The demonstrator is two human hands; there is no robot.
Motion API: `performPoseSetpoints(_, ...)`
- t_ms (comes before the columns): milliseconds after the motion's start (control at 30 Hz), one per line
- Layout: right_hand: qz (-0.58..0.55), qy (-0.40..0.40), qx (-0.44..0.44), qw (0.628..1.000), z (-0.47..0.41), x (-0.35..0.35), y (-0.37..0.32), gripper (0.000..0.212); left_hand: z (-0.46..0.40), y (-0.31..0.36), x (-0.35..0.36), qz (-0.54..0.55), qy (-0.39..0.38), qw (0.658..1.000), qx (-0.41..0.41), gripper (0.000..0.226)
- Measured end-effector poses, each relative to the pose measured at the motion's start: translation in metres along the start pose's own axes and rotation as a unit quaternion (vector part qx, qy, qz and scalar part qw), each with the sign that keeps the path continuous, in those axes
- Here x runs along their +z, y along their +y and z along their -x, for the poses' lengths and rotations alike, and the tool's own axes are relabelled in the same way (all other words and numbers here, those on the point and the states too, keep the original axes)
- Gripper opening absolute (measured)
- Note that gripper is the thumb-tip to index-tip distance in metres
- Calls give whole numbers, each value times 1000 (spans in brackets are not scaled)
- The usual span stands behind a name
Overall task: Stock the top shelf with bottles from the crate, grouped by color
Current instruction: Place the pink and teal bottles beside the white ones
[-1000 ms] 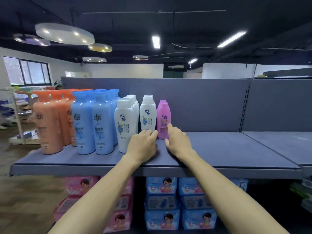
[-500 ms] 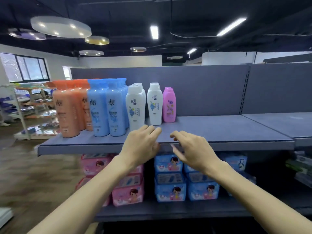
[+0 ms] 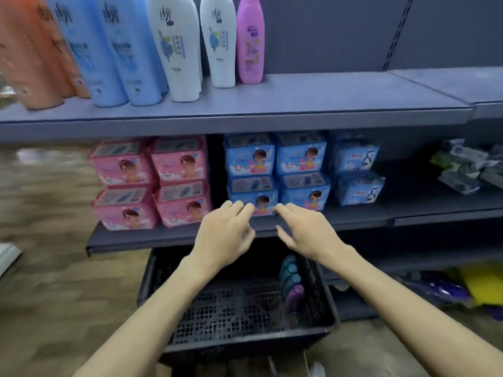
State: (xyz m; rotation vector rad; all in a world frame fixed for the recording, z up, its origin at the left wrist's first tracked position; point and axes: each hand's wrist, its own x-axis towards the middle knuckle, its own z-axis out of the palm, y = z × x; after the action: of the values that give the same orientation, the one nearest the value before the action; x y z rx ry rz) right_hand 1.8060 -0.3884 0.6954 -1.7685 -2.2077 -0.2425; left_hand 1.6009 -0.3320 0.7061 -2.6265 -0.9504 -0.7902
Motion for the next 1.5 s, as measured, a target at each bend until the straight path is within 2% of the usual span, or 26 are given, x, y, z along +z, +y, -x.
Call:
performPoseSetpoints(267,-55,-171,107,978,56,88,15,35,64,27,74,54,-149,986,-51,21)
performPoseSetpoints(367,-93,-283,192,935,73,122,14,43,79,40,100,74,-189,976,-81,19)
performPoseSetpoints(467,-123,-366,245,889,90,153,7,46,89,58,122,118,-212,957,-157,19)
performPoseSetpoints(533,-134,-382,267,875,98,170,6,54,92,69,133,135,-225,947,-187,17)
performPoseSetpoints(600,-138,-389,276,868,100,180,9,55,95,76,145,134,-246,942,-184,17)
performPoseSetpoints(833,-59,-409,246,877,93,207,27,60,103,84,177,135,-298,928,-175,24)
performPoseSetpoints(967,-33,-425,257,867,96,223,32,56,109,91,184,137,-310,922,-187,26)
performPoseSetpoints(1133,21,-424,247,871,96,241,35,60,116,94,191,144,-347,902,-211,27)
performPoseSetpoints(1333,36,-480,159,862,94,249,37,37,117,93,192,148,-364,890,-230,25)
performPoseSetpoints(1500,32,-474,101,874,95,255,32,27,119,82,202,153,-401,875,-223,25)
